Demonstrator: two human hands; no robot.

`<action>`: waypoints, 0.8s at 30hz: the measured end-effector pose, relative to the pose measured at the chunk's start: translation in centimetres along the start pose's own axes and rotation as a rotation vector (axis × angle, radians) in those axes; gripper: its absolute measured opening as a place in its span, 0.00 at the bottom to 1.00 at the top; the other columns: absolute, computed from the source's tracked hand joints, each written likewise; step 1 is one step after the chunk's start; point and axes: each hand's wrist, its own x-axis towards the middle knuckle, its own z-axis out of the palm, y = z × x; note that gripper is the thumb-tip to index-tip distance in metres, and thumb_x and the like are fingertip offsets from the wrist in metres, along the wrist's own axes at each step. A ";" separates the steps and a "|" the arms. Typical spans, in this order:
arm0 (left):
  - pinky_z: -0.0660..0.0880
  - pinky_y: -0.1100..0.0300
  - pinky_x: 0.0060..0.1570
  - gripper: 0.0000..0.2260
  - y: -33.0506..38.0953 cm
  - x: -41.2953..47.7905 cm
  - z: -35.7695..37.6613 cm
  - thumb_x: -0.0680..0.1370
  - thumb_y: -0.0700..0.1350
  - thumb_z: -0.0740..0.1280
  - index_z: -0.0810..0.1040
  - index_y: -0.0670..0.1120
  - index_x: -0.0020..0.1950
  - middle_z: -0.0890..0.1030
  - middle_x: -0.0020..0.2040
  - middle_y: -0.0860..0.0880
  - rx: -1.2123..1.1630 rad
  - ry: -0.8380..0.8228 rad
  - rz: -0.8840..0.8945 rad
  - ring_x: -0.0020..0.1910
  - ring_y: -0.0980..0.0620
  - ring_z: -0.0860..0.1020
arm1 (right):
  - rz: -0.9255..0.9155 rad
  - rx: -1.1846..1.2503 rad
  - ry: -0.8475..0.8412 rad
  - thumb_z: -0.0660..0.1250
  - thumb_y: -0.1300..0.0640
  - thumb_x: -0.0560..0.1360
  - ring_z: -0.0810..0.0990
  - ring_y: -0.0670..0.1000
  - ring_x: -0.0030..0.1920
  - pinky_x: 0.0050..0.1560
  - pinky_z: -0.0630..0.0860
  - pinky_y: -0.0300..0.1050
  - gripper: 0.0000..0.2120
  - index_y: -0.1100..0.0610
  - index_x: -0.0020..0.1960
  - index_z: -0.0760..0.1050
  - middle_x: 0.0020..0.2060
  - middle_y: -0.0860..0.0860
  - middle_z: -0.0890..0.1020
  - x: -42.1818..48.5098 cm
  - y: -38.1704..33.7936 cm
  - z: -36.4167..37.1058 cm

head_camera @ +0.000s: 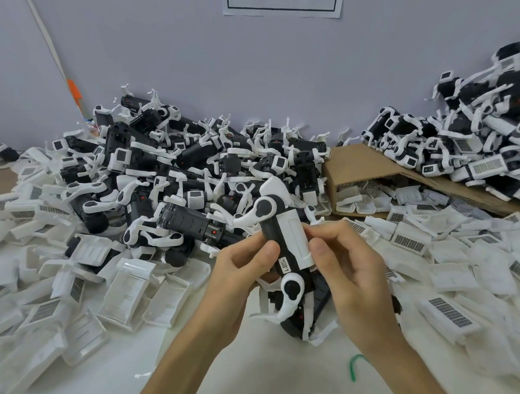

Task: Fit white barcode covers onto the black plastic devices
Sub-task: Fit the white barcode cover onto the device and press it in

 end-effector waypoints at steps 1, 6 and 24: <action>0.78 0.63 0.43 0.15 0.0 0.0 0.1 0.78 0.57 0.68 0.85 0.50 0.56 0.86 0.48 0.46 0.003 0.001 -0.002 0.45 0.51 0.83 | 0.008 0.012 -0.003 0.64 0.52 0.81 0.84 0.51 0.52 0.50 0.80 0.42 0.09 0.51 0.57 0.80 0.50 0.48 0.85 0.1 0.0 -0.1; 0.78 0.49 0.58 0.20 -0.2 -0.3 0.1 0.75 0.62 0.67 0.85 0.50 0.56 0.85 0.55 0.43 -0.103 0.022 -0.058 0.56 0.43 0.82 | 0.148 0.180 -0.047 0.68 0.49 0.77 0.82 0.52 0.55 0.54 0.80 0.45 0.13 0.48 0.61 0.77 0.54 0.51 0.83 0.2 0.3 -0.1; 0.75 0.60 0.61 0.18 0.4 0.1 1.0 0.83 0.52 0.59 0.82 0.47 0.64 0.83 0.62 0.47 0.100 -0.019 0.210 0.64 0.47 0.79 | -0.030 0.004 0.105 0.77 0.53 0.70 0.83 0.50 0.54 0.52 0.79 0.39 0.22 0.48 0.62 0.75 0.52 0.46 0.84 0.1 -0.1 -0.5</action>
